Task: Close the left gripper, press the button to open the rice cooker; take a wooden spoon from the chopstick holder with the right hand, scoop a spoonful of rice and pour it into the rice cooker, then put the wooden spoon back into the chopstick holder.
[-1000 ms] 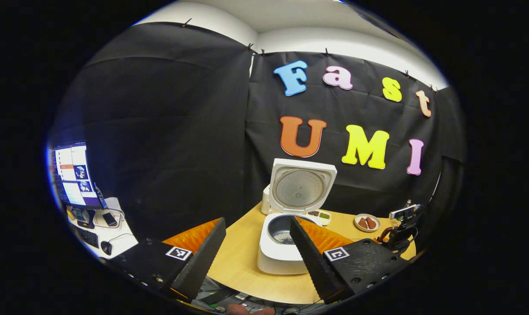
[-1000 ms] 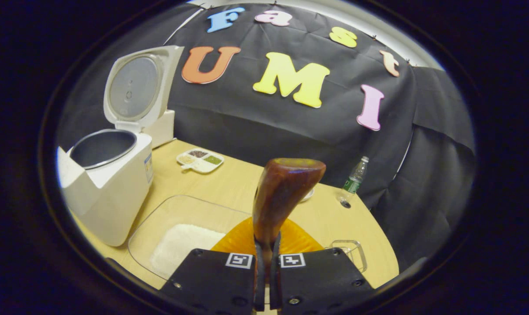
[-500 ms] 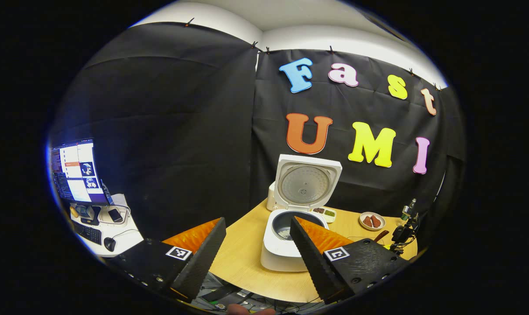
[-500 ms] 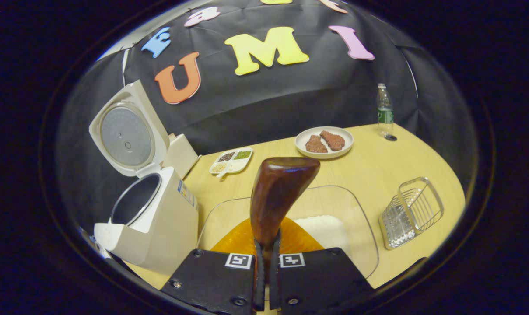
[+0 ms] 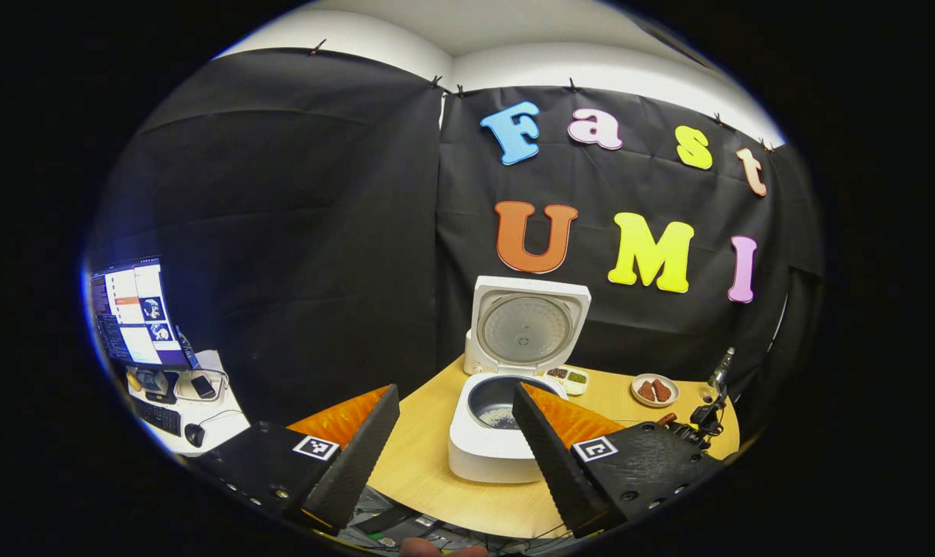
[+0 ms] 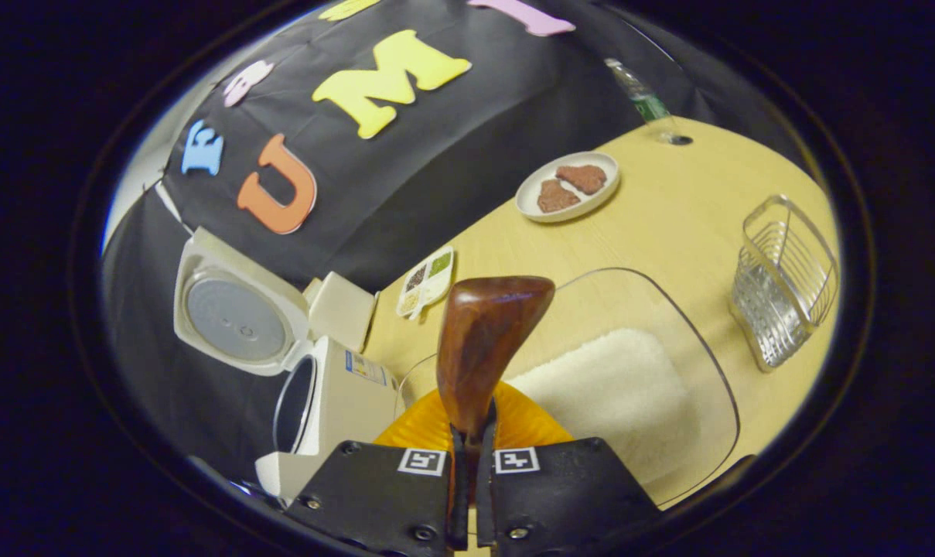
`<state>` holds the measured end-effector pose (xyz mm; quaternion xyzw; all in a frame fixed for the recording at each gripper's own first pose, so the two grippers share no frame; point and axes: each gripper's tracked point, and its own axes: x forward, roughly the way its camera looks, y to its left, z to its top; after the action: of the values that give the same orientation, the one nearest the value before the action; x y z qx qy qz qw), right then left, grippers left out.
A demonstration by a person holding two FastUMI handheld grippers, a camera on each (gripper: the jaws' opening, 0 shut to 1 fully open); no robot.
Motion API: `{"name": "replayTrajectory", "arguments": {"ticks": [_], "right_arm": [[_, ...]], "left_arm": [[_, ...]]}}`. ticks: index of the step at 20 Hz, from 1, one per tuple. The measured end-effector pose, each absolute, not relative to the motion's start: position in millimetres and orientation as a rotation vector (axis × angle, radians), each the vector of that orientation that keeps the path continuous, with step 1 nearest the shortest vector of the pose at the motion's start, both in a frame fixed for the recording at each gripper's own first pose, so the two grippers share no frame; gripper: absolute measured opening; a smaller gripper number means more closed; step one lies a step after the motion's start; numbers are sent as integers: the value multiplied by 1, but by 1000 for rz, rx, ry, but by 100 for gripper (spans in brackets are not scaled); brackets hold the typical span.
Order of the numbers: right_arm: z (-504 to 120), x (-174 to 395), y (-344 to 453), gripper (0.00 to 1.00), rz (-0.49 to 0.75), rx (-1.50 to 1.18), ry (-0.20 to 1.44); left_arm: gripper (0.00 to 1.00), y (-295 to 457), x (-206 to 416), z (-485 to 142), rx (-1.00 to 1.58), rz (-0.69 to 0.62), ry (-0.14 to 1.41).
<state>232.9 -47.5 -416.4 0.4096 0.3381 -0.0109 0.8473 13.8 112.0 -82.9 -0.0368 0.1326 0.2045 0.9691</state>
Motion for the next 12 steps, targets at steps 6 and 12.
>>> {"name": "replayTrajectory", "arguments": {"ticks": [6, 12], "right_arm": [[-402, 231, -85, 10, -6, 1046, 693], [-340, 240, -107, 10, 62, 1164, 606]], "left_arm": [[94, 93, 26, -88, -59, 398, 283], [94, 66, 42, -89, -64, 353, 264]]}}
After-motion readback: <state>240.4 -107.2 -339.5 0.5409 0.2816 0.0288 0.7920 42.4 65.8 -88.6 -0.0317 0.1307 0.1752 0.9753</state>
